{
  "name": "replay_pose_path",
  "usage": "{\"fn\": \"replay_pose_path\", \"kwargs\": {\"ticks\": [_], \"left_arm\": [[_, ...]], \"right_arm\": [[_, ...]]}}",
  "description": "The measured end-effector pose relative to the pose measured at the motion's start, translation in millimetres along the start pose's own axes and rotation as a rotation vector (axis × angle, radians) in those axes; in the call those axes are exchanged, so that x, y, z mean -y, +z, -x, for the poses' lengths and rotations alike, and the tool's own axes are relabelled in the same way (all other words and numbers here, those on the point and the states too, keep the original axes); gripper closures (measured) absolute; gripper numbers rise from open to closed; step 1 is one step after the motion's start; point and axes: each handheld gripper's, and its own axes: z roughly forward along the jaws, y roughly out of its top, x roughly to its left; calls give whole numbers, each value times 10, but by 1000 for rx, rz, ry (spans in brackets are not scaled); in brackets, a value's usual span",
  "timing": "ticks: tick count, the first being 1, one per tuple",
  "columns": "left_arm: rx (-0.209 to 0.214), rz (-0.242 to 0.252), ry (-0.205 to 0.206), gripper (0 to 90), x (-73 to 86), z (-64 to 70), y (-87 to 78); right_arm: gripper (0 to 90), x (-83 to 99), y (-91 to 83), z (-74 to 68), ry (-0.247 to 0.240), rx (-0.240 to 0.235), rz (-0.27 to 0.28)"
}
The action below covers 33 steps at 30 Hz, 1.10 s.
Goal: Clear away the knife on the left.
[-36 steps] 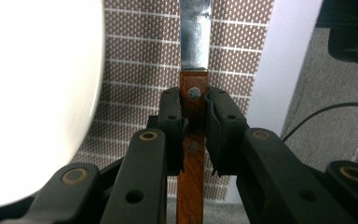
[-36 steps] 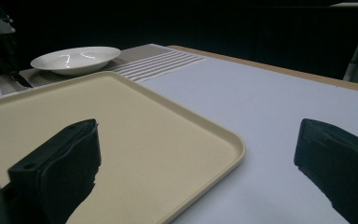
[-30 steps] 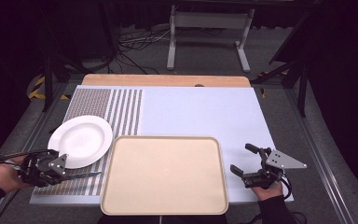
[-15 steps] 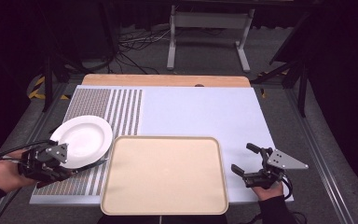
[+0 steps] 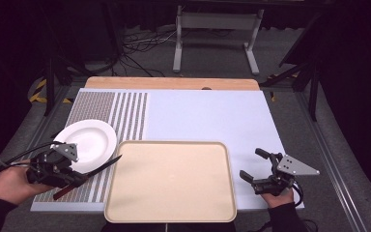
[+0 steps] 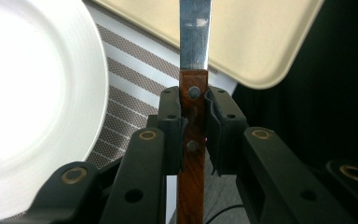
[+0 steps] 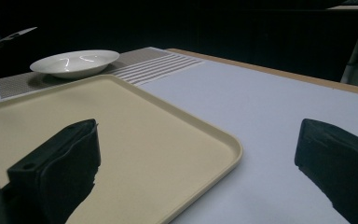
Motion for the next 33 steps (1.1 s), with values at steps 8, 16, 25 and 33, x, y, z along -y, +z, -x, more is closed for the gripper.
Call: {"fn": "replay_pose_path", "kwargs": {"ticks": [8, 16, 25, 33], "left_arm": [[5, 24, -81, 775, -107, 94, 75], [-1, 50, -134, 775, -243, 167, 216], [23, 75, -192, 775, -358, 232, 264], [28, 77, -202, 775, -509, 340, 423]], "right_arm": [[11, 1, 1, 3, 0, -2, -3], [11, 0, -3, 6, 2, -4, 1], [11, -1, -6, 7, 6, -4, 3], [11, -2, -8, 8, 8, -7, 5]]}}
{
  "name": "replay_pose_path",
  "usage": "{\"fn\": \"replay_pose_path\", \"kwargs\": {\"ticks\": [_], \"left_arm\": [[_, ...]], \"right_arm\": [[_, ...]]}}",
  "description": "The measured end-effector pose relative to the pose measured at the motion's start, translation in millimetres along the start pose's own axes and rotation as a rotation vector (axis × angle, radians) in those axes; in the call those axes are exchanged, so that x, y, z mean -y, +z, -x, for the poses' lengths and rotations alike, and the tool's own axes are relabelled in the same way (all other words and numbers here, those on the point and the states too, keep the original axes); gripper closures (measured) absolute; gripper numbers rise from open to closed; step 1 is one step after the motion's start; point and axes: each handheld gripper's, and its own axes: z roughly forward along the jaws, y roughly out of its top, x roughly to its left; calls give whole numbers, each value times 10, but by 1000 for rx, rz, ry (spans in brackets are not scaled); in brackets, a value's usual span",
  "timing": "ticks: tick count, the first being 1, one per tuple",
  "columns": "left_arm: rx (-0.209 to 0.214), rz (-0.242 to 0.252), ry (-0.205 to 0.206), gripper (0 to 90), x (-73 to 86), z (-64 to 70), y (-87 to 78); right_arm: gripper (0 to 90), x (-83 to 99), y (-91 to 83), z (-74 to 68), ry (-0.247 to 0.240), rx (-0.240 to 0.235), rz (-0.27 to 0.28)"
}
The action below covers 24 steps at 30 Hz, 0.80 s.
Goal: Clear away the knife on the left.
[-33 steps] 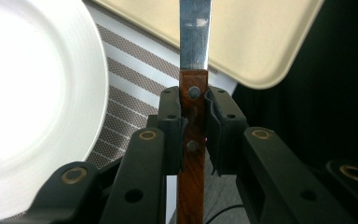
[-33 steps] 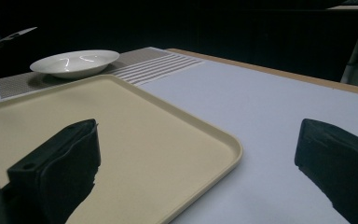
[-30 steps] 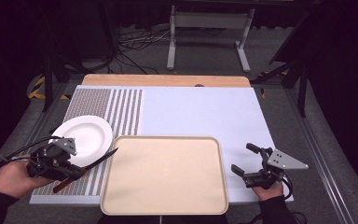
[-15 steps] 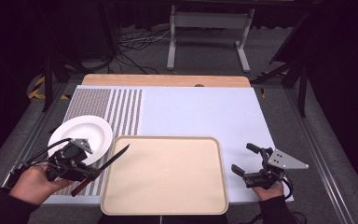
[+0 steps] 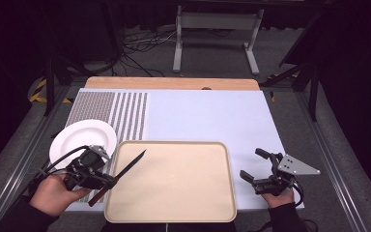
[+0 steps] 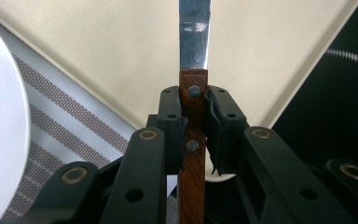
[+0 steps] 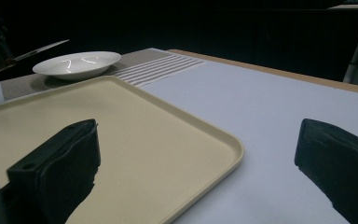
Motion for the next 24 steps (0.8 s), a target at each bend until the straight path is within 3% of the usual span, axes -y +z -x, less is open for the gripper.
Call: {"fn": "replay_pose_path", "kwargs": {"ticks": [5, 8, 13, 16, 24], "left_arm": [[11, -2, -24, 775, -62, 30, 101], [1, -7, -17, 775, -94, 51, 176], [5, -21, -61, 775, -111, 43, 280], [0, -19, -59, 775, -124, 52, 354], [24, -52, -108, 775, -146, 47, 543]], "right_arm": [[11, 0, -2, 1, 1, 0, 0], [11, 0, -3, 2, 1, 0, 1], [11, 1, -3, 4, 4, -2, 1], [11, 1, -4, 5, 4, -2, 0], [11, 2, -4, 5, 5, -5, 0]]}}
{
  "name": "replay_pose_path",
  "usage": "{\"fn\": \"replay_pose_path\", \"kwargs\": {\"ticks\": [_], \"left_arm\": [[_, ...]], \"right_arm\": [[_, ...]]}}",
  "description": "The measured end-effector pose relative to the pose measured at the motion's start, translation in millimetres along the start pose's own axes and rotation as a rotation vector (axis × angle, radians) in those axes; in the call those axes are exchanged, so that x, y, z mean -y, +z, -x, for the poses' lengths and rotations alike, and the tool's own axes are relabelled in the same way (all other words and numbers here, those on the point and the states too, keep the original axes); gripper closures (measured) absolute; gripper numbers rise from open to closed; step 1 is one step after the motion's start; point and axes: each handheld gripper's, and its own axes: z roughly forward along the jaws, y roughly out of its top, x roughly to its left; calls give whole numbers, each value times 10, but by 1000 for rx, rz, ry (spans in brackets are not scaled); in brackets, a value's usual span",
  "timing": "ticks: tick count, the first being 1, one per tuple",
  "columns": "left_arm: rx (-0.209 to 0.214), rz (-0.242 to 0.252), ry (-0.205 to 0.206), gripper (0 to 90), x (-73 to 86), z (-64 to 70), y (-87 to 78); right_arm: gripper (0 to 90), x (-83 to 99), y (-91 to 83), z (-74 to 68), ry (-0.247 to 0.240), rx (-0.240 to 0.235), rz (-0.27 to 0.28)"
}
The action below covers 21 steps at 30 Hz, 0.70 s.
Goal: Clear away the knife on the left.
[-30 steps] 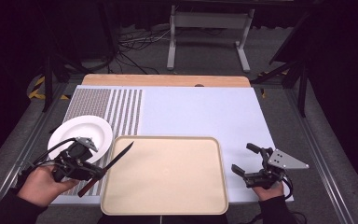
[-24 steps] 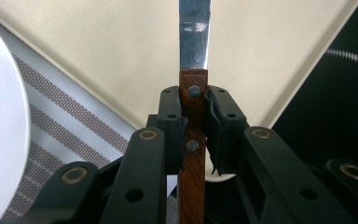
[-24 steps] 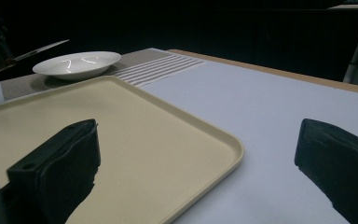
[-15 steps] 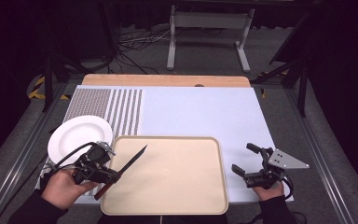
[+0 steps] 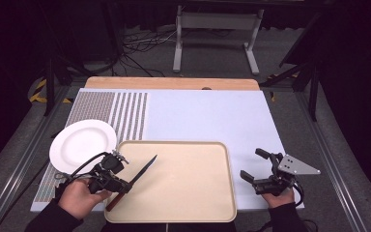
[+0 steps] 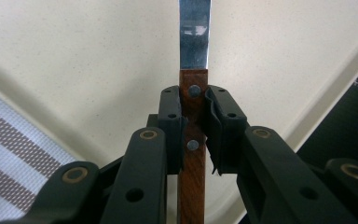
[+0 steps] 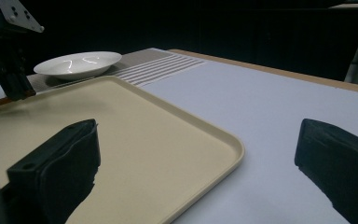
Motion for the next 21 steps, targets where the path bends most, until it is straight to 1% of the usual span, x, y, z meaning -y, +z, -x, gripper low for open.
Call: {"fn": "replay_pose_path", "kwargs": {"ticks": [3, 5, 10, 12, 13, 15, 18, 20, 21], "left_arm": [[9, -8, 4, 775, 0, 4, 38], [5, -10, 6, 775, 0, 5, 51], [9, -19, -14, 774, -3, -31, 92], [2, -21, -20, 774, -6, -42, 104], [19, -16, -21, 774, -7, -54, 120], [11, -15, -27, 773, -11, -63, 124], [12, -16, -32, 773, -17, -78, 133], [-1, -21, -34, 773, -21, -78, 140], [-1, -21, -35, 771, -22, -79, 144]], "right_arm": [[11, 2, 1, 3, -1, 1, 0], [11, 2, 2, 4, -1, 0, 0], [11, 2, 0, 1, 1, 0, 0], [11, 2, 1, 3, 0, -1, 0], [11, 2, 5, 2, 0, -2, -1], [11, 2, 6, 1, 3, -4, -2], [11, 2, 5, 1, 2, -3, -3], [11, 2, 5, 2, 2, -4, 0], [11, 3, 4, 4, 1, -5, 0]]}}
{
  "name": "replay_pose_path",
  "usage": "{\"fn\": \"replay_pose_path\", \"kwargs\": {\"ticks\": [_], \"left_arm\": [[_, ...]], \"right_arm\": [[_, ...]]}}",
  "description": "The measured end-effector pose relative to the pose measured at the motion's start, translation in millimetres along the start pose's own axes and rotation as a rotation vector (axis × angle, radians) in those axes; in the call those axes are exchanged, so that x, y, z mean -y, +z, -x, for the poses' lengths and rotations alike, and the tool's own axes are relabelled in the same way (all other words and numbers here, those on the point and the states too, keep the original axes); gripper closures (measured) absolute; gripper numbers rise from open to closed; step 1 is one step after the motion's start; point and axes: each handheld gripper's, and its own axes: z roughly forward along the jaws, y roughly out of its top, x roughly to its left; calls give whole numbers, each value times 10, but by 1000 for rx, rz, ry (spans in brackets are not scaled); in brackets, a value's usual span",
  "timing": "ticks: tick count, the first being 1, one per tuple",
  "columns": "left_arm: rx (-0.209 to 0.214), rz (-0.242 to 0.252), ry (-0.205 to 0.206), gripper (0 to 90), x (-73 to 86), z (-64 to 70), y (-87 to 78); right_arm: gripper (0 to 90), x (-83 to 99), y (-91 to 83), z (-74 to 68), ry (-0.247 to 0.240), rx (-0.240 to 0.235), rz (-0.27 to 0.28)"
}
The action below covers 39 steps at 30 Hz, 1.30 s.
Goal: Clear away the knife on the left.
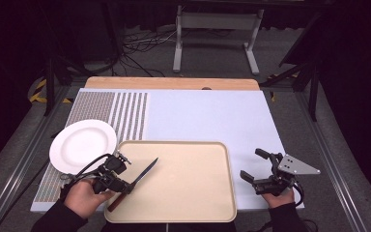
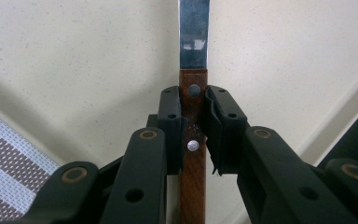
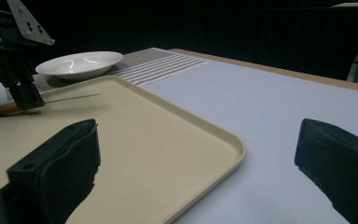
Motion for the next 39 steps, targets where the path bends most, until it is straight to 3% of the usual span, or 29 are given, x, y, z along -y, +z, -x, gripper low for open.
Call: {"fn": "replay_pose_path", "kwargs": {"ticks": [11, 13, 17, 20, 23, 25, 29, 39], "left_arm": [[-9, -8, 3, 760, -9, -15, 28], [-7, 7, 15, 624, -11, -13, 2], [-31, 49, 47, 592, -21, 48, -81], [-67, 84, 97, 691, -35, 108, -142], [-54, 106, 139, 842, -57, 195, -169], [-51, 107, 170, 897, -87, 240, -145], [-51, 78, 210, 899, -147, 308, -39], [-44, 31, 232, 900, -219, 326, 171]], "right_arm": [[11, 1, 1, -1, 4, -1, -3], [11, 1, 0, 0, 5, -1, -2], [11, 1, 1, 0, 5, -2, -2], [11, 1, 0, 1, 6, -2, -1], [11, 1, -1, 1, 4, -2, -2], [11, 2, -1, 2, 6, -2, 0], [11, 2, 0, 1, 5, -3, -1], [11, 5, -2, 6, 5, -3, -1]]}}
